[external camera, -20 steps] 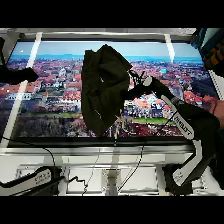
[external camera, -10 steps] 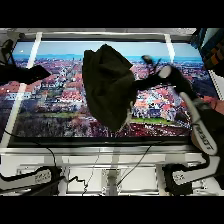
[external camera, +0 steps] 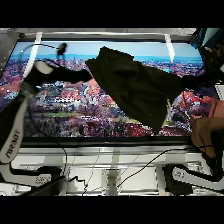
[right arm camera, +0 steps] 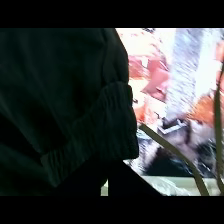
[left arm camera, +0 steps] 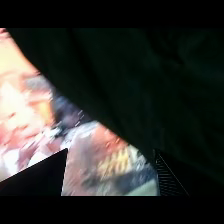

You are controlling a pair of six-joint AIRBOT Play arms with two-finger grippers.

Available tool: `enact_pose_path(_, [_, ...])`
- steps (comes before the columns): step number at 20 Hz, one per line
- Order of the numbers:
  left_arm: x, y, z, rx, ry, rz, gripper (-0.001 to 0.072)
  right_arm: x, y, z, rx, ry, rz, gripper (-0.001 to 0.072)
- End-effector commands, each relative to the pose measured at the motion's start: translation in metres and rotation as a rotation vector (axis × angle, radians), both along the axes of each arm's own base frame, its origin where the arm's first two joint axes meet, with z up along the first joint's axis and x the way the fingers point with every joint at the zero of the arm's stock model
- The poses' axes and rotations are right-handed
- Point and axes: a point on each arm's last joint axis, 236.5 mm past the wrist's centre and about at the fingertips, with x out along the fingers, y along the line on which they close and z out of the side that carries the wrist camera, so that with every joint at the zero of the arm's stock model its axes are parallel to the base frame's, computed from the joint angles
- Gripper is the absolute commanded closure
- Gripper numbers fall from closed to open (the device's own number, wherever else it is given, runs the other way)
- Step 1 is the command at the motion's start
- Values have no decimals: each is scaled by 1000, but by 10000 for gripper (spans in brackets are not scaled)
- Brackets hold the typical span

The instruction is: Fold the clothes and pants, and hang the long-sleeved shirts on hangers.

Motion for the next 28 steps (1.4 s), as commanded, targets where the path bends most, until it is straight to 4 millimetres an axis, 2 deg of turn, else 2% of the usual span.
enact_pose_path(1, [35, -67, -4, -72, -159, 119, 108, -23, -33, 0, -2, 50, -80, 678])
enact_pose_path(3, [52, -80, -14, -135, -190, 231, 108, -24, -35, 0, -4, 50, -81, 678])
enact_pose_path(8, [56, -95, -82, -191, -33, 336, 108, -22, -36, 1, -8, 40, -77, 678])
enact_pose_path(13, [64, -108, -105, -186, -10, 329, 110, -15, -38, 4, -17, 10, -83, 678])
enact_pose_path(15, [67, -114, -112, -184, -8, 323, 173, -15, -38, 4, -16, 11, -82, 678])
enact_pose_path(16, [71, -116, -115, -186, -8, 323, 179, -15, -38, 4, -16, 11, -82, 679])
enact_pose_path(17, [74, -119, -116, -198, -3, 330, 233, -15, -38, 4, -16, 11, -82, 678])
enact_pose_path(19, [81, -124, -115, -221, 0, 342, 355, -15, -38, 4, -16, 10, -82, 679])
enact_pose_path(23, [88, -130, -114, -231, -14, 336, 658, -15, -38, 4, -17, 10, -83, 678])
enact_pose_path(24, [89, -131, -115, -231, -13, 336, 684, -15, -38, 4, -17, 8, -83, 678])
enact_pose_path(26, [89, -131, -111, -233, -17, 336, 684, -10, -40, 6, -24, -13, -87, 678])
enact_pose_path(28, [93, -126, -92, -242, -50, 333, 685, 1, -46, 12, -41, -66, -98, 678])
